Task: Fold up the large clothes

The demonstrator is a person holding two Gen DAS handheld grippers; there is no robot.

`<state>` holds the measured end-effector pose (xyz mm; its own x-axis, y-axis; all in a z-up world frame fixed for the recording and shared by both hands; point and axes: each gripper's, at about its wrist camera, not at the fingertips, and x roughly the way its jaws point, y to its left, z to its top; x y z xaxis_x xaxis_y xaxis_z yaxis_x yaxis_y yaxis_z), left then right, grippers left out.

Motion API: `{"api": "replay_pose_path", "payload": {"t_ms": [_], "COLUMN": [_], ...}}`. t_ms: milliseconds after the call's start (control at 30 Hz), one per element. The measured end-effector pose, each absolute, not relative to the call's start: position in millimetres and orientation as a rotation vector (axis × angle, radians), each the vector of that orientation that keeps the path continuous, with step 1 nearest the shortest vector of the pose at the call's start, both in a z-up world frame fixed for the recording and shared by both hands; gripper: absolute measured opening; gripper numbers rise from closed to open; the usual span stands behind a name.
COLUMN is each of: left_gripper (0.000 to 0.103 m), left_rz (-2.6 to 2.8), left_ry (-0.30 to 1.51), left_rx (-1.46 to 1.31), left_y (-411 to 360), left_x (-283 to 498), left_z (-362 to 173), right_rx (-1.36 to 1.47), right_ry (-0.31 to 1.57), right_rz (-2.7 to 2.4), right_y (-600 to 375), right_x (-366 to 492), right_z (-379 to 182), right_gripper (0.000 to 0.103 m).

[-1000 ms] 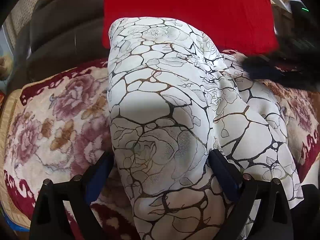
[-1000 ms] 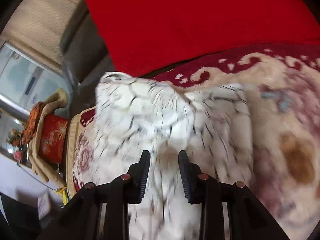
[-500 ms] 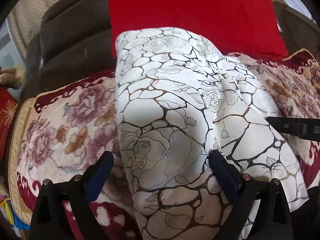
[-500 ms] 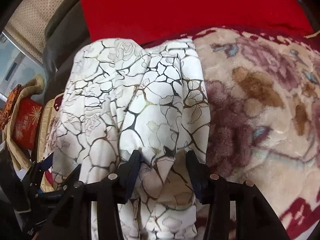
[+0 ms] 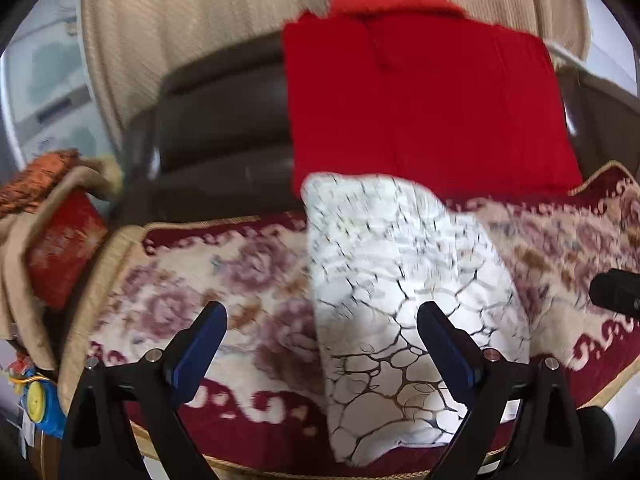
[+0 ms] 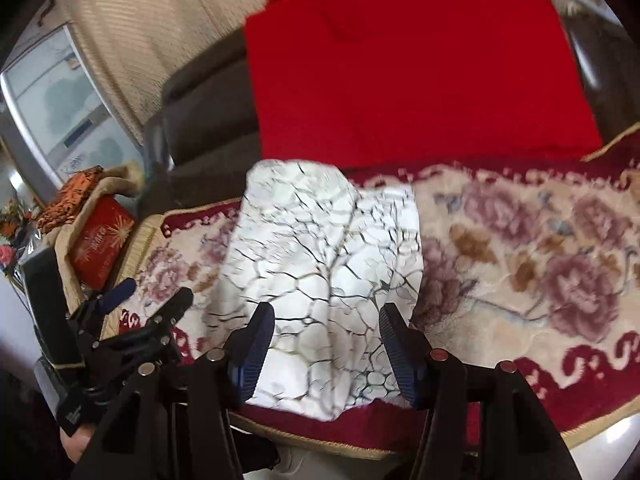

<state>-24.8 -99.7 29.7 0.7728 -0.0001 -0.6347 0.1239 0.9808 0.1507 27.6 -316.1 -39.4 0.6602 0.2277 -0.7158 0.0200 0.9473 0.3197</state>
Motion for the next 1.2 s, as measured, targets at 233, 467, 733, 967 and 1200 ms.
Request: {"api": "replay_pose_path", "payload": {"t_ms": [233, 467, 733, 967, 1200], "left_gripper": [0.097, 0.097, 0.101, 0.103, 0.103], "left_rz": [-0.011, 0.018, 0.035, 0.090, 0.104], "left_ry": [0.574, 0.509, 0.444, 0.361, 0.317], "left_rx": [0.167, 0.155, 0.123, 0.140, 0.139], "left_y": [-76.1, -66.3, -59.2, -59.4, -59.3], "left_x": [-63.9, -108.9, -157.0, -194.8, -220.3], "left_z": [84.4, 122.4, 154.2, 175.1, 190.3], "right_rx": [0.271, 0.251, 0.252, 0.242, 0.251], "right_ry": [0.719, 0.643, 0.607, 0.574, 0.533], "right_rz": [0.113, 0.107, 0.098, 0.106, 0.118], "right_y": [-301.1, -282.0, -269.6, -264.8, -264.2], "right_x": [-35.4, -83.5, -121.9, -145.2, -168.5], "right_z": [18.4, 52.0, 67.9, 79.6, 93.4], "right_gripper": [0.062, 0.066, 0.066, 0.069, 0.070]}}
